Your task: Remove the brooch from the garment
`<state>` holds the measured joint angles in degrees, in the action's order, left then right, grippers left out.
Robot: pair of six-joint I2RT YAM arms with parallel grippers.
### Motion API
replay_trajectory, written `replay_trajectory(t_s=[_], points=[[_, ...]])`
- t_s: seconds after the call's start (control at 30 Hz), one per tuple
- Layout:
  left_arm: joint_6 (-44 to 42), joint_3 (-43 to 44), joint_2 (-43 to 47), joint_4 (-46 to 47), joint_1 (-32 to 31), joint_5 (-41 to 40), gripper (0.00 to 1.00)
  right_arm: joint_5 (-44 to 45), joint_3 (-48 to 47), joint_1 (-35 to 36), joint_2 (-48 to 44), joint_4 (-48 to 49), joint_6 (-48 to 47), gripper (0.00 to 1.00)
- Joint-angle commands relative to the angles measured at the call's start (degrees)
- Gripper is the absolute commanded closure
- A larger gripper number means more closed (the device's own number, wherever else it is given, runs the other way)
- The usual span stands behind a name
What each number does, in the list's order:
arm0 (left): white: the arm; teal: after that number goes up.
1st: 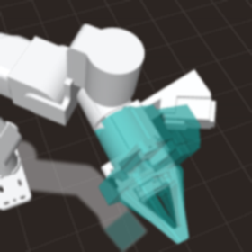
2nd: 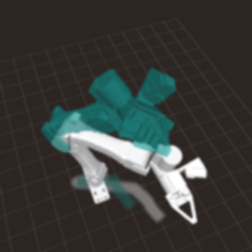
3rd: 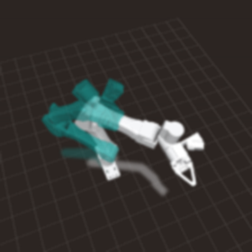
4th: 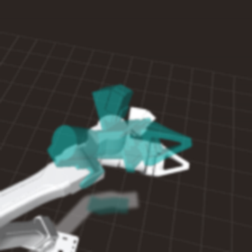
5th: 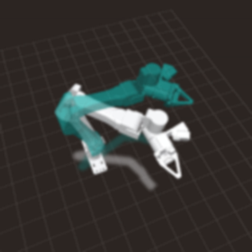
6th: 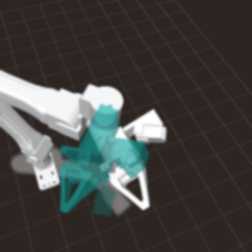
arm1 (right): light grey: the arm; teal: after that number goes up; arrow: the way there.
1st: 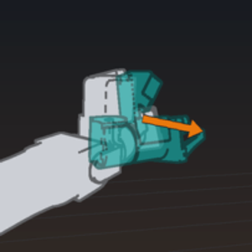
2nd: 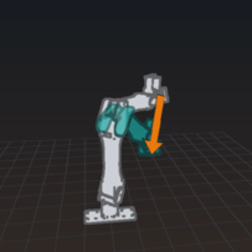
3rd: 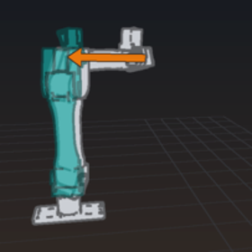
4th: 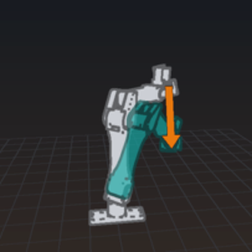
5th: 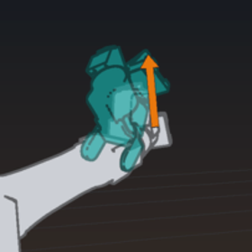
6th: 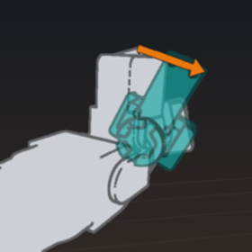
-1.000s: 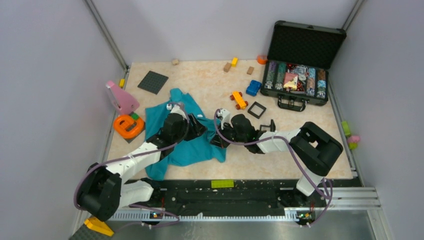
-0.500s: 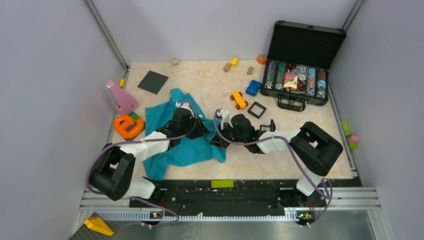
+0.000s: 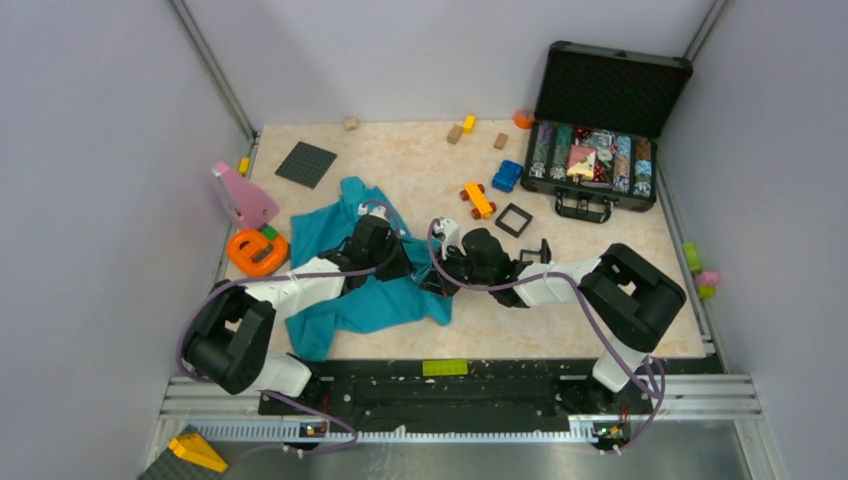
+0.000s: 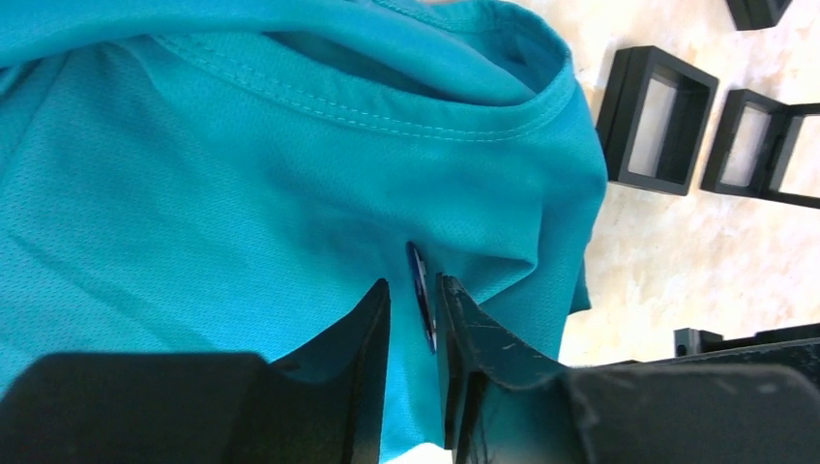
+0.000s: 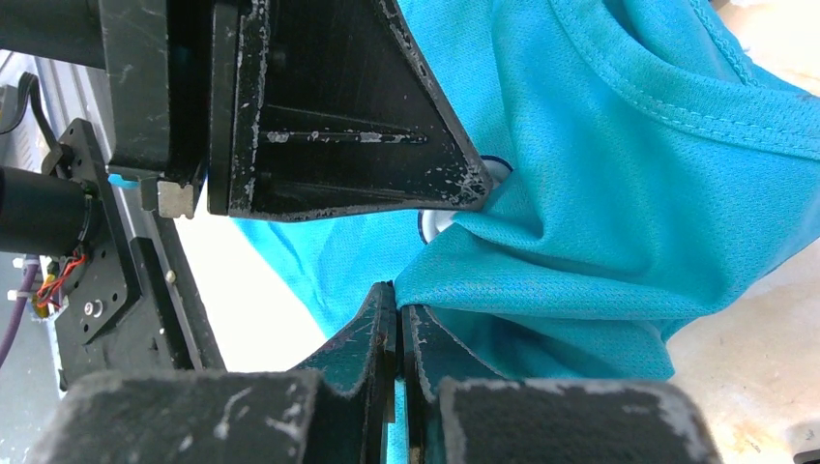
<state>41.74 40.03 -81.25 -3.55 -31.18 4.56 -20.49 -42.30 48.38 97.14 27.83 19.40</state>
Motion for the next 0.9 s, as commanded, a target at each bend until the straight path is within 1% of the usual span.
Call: replay_trajectory(t_s=[0.0, 0.03, 0.1, 0.13, 0.2, 0.27, 0.37, 0.53, 0.6, 0.67, 0.73, 0.77, 0.87], points=[[-1.3, 0.4, 2.0, -1.4, -0.2, -2.2, 0.78, -0.9, -1.3, 1.1, -0.8, 1.9, -1.4, 1.00], [-1.4, 0.3, 2.1, -1.4, -0.2, -2.4, 0.81, -0.9, -1.3, 1.1, -0.7, 1.9, -1.4, 1.00], [-1.5, 0.4, 1.7, -1.3, -0.1, -2.4, 0.94, -1.2, -1.4, 1.1, -0.6, 1.9, -1.4, 1.00], [-1.5, 0.5, 1.4, -1.0, -0.2, -2.1, 0.98, -1.5, -1.5, 1.1, -0.5, 1.9, -1.3, 1.00], [-1.3, 0.6, 0.8, 0.3, -0.2, -0.8, 1.00, -1.7, -1.6, 1.1, -0.4, 1.8, -1.3, 1.00], [-1.1, 0.3, 0.6, 1.2, -0.2, -0.1, 1.00, -1.7, -1.5, 1.1, -0.5, 1.9, -1.2, 1.00], [-1.2, -0.6, 2.2, 2.1, -0.2, -1.1, 1.00, -1.4, -1.2, 1.1, -0.9, 1.6, -1.1, 0.99], [-3.2, -4.2, 8.2, 6.6, -0.2, -3.2, 1.00, -4.0, -1.1, 1.1, -1.5, 1.4, 0.9, 0.82], [-5.4, -4.9, 10.8, 7.2, -0.3, -3.5, 1.00, -4.9, -1.1, 1.1, -2.3, 1.4, 2.4, 0.72], [-8.1, -5.0, 13.8, 6.9, -0.9, -4.0, 1.00, -4.5, -1.3, 1.1, -4.3, 0.1, 2.8, 0.64], [-10.7, -6.0, 18.5, 6.7, -2.5, -9.2, 1.00, -3.3, -1.7, 0.9, -7.2, -1.8, 2.6, 0.59], [-12.6, -7.1, 21.2, 8.0, -4.0, -11.9, 1.00, -2.9, -1.7, 0.7, -8.8, -2.7, 2.6, 0.58], [-16.7, -9.0, 28.7, 9.1, -7.0, -18.1, 1.00, -4.6, -0.4, -1.4, -13.4, -1.7, 4.7, 0.57]])
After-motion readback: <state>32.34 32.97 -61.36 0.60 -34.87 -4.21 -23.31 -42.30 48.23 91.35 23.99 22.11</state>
